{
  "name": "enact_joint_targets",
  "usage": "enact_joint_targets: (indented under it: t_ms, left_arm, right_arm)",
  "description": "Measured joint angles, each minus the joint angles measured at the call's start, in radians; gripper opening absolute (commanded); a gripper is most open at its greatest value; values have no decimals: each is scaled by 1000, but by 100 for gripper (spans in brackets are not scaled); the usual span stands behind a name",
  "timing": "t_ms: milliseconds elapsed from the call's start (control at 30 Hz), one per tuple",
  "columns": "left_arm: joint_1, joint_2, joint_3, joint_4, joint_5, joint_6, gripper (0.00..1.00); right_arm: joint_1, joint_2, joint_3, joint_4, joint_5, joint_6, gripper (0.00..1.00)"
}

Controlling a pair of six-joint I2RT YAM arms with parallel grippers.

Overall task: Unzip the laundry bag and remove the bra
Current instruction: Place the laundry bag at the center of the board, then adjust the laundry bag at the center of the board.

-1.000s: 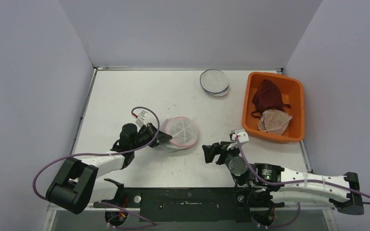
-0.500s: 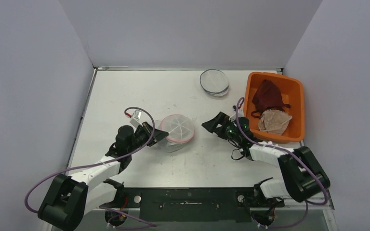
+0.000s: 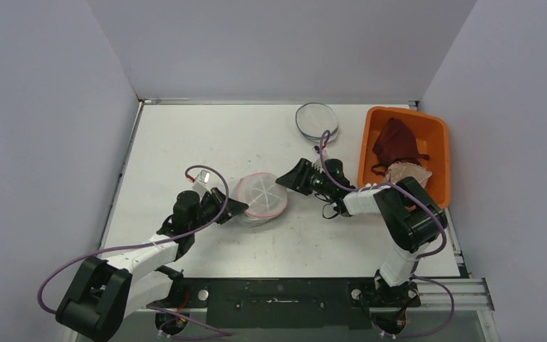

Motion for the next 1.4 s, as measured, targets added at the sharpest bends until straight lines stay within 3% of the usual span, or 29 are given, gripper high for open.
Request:
enact_joint_targets:
  t_ms: [233,533,600,833,1033,1233,1400]
  left_arm:
    - [-3,-58,-9,-61,-41,-4,0]
    - [-11,32,148,-201,-53,58,1]
    - [-19,100,217,-217,-43,82,8]
    - [-98,327,461,-224,-24,124,67]
    - [-169,296,468,-219,-82,84,99]
    - [-211,4,258,-299,-229,-26,96]
    - [-396,-259,68,-320,-401,-173,97]
  right_arm:
    - [23,-30,-10,-46,18,-21,7]
    - [72,-459,-128,-249,150,-96,5]
    - [100,-595,-174,-304,198,-106,5]
    - [207,-939,-386,-437,360,-46,5]
    - [289,-1041,-527,-446,499,87,5]
    - [356,-1029,-613,-357,624,230,5]
    - [406,-941,-631,-213,709,341,5]
